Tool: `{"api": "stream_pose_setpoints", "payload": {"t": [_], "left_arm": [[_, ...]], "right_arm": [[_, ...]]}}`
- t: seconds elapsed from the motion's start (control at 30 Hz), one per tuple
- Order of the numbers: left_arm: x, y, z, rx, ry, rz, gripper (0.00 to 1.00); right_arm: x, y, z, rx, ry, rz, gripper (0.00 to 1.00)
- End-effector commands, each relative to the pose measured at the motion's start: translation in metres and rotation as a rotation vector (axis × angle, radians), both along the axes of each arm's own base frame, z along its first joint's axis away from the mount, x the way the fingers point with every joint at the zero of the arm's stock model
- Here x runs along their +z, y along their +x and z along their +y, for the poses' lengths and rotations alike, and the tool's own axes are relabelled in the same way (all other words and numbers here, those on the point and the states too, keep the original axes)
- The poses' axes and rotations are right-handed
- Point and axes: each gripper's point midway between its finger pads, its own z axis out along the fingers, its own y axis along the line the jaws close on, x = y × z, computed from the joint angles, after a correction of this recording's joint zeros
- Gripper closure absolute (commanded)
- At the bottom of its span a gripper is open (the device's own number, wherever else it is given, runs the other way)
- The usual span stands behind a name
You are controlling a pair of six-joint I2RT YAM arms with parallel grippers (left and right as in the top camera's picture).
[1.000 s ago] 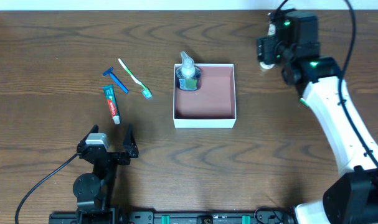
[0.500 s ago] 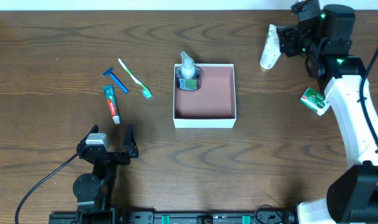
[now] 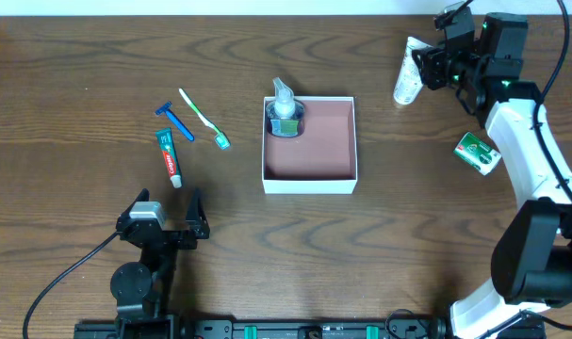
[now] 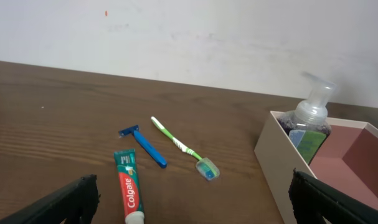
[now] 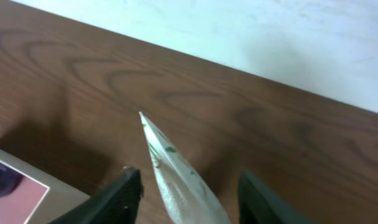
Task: Pack container
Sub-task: 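Move the right gripper to the white Pantene tube and grasp it, then carry the Pantene tube over the box and lower it inside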
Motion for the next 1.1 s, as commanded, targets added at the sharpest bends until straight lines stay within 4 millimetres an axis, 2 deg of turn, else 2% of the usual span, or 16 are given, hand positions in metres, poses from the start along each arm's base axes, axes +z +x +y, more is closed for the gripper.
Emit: {"api": "stream_pose_setpoints", "payload": {"t": [0.0, 0.07, 0.37, 0.4, 0.57, 0.73, 0.8, 0.9, 1.07], "left_arm": [[-0.015, -0.001, -0.001, -0.005, 0.013, 0.047, 0.02], [-0.015, -0.001, 0.0, -0.005, 0.013, 0.047, 0.02], [-0.015, -0.001, 0.0, -0.005, 0.013, 0.047, 0.02], [-0.015, -0.001, 0.0, -0.005, 0.013, 0.047, 0.02], [-0.015, -0.001, 0.0, -0.005, 0.013, 0.047, 0.02], [-0.015, -0.001, 0.0, -0.005, 0.013, 0.047, 0.02], [-0.015, -0.001, 0.0, -0.005, 0.013, 0.047, 0.02], [-0.015, -0.001, 0.0, -0.005, 0.013, 0.047, 0.02], [-0.015, -0.001, 0.0, -0.005, 0.013, 0.047, 0.02]], "right_arm": [[0.0, 0.005, 0.003, 0.023, 0.014, -0.006, 0.58], [-0.003, 0.005, 0.003, 0.022, 0.015, 0.001, 0.61], [-0.005, 0.007, 0.003, 0.022, 0.016, 0.002, 0.62], [-0.007, 0.007, 0.003, 0.023, 0.017, 0.005, 0.66], [-0.016, 0.008, 0.008, 0.045, 0.042, 0.024, 0.99], [-0.017, 0.008, 0.01, 0.04, 0.061, 0.03, 0.99], [-0.008, 0.009, 0.015, 0.062, 0.075, 0.009, 0.99], [0.018, 0.008, 0.021, 0.072, 0.116, -0.031, 0.99], [0.089, -0.009, 0.04, 0.151, 0.16, -0.143, 0.99]]}}
